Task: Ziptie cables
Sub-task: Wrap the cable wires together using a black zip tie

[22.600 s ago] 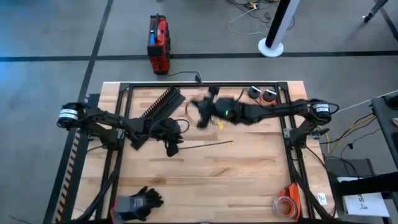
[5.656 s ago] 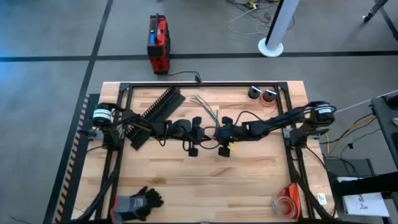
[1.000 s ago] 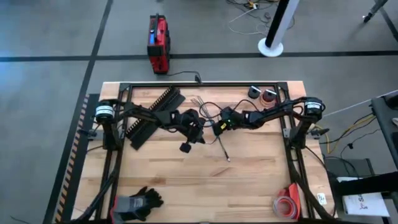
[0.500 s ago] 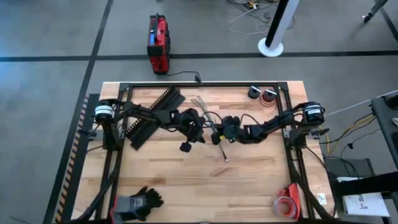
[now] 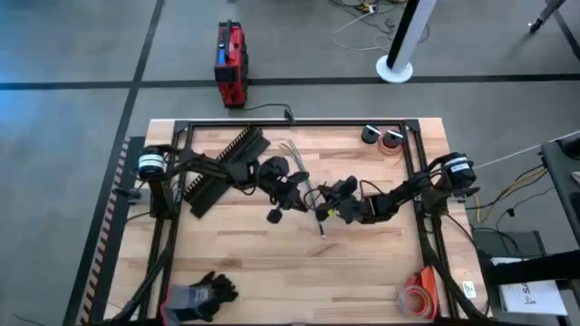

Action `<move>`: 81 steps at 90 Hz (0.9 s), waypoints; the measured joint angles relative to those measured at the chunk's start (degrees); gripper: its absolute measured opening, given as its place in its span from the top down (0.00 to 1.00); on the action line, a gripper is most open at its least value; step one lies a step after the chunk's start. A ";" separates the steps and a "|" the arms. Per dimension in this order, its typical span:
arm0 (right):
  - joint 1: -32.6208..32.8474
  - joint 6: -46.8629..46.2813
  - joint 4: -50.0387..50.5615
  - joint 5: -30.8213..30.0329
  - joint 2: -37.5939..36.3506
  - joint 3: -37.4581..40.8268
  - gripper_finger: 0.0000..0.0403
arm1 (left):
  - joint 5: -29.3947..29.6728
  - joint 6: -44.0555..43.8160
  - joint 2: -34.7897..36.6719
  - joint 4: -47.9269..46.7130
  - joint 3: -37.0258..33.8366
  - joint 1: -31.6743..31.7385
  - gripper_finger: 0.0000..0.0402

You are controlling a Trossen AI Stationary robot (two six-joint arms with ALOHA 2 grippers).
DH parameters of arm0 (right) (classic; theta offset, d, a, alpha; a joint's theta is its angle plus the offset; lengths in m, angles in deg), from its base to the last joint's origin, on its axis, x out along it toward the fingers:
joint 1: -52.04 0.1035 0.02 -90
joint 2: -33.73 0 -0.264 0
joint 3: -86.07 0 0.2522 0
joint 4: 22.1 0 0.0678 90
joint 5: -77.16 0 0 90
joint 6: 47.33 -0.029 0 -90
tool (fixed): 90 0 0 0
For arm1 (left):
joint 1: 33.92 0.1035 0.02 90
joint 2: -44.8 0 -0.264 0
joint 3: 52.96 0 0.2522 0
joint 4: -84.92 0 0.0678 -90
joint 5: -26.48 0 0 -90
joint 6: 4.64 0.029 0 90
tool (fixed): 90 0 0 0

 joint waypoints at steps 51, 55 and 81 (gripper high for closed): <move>3.87 31.42 -3.34 -3.95 9.75 -6.29 1.00 | -7.72 -16.11 -5.06 6.63 0.72 0.74 1.00; 4.67 34.29 -4.00 -5.81 9.91 -6.59 1.00 | -8.57 -16.96 -5.06 6.25 0.72 0.91 1.00; 7.69 46.93 -7.14 -10.22 10.54 -7.63 1.00 | -12.42 -21.52 -5.08 5.72 0.76 2.34 1.00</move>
